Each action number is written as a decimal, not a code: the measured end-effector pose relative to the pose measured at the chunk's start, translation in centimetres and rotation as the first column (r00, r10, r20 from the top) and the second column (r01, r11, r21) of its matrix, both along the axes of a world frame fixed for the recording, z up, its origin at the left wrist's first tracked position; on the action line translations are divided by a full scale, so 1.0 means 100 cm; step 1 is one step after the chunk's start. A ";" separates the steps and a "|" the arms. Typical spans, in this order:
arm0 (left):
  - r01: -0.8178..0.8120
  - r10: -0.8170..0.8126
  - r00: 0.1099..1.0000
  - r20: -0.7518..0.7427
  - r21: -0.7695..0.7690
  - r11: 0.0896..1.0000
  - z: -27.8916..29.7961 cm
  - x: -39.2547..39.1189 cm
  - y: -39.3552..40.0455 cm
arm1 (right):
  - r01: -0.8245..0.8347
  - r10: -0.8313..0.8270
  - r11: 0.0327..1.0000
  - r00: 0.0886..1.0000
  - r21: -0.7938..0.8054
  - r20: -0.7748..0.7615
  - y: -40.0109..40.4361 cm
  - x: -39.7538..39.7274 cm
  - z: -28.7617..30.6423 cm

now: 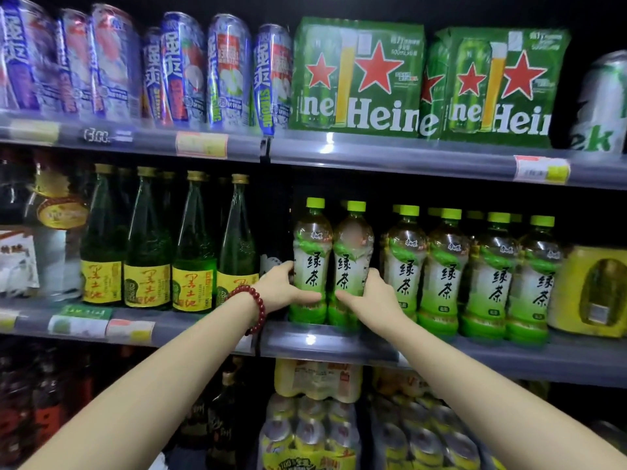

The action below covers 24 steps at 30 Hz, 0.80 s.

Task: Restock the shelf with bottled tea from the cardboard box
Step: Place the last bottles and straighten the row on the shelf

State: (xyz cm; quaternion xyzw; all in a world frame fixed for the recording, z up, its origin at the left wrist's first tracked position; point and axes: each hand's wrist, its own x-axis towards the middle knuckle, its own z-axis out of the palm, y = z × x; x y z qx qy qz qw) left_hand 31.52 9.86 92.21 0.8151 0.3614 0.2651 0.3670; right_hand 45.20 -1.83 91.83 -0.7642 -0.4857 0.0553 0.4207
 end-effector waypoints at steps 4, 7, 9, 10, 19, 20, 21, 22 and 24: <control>-0.004 0.011 0.991 0.134 -0.056 0.998 -0.016 0.009 0.017 | 0.020 -0.020 0.999 1.000 0.037 -0.018 0.003 0.004 -0.002; 0.113 -0.073 0.978 0.194 -0.204 0.972 -0.011 0.003 0.019 | -0.037 0.037 0.999 0.996 -0.002 -0.076 0.003 0.015 -0.001; 0.169 -0.118 0.973 0.199 -0.265 0.949 -0.007 0.000 0.015 | -0.074 0.073 0.997 0.990 -0.007 -0.118 0.002 0.019 0.000; 0.181 -0.132 0.973 0.189 -0.268 0.946 -0.006 0.000 0.012 | -0.088 0.086 0.996 0.988 -0.005 -0.131 0.002 0.020 0.000; 0.190 -0.152 0.969 0.192 -0.193 0.963 -0.010 0.003 0.014 | -0.159 0.149 0.987 0.971 -0.037 -0.187 0.004 0.030 0.002; 0.182 -0.150 0.971 0.186 -0.173 0.968 -0.011 0.002 0.014 | -0.160 0.150 0.986 0.970 -0.038 -0.192 0.004 0.030 0.002; 0.174 -0.146 0.972 0.182 -0.148 0.974 -0.014 0.002 0.016 | -0.161 0.151 0.986 0.969 -0.035 -0.193 0.004 0.030 0.001; 0.165 -0.143 0.975 0.172 -0.118 0.979 -0.017 0.002 0.019 | -0.160 0.152 0.987 0.970 -0.029 -0.191 0.004 0.030 -0.001; 0.142 -0.133 0.982 0.138 -0.059 0.988 -0.023 0.004 0.021 | -0.149 0.144 0.989 0.975 -0.017 -0.172 0.002 0.027 -0.004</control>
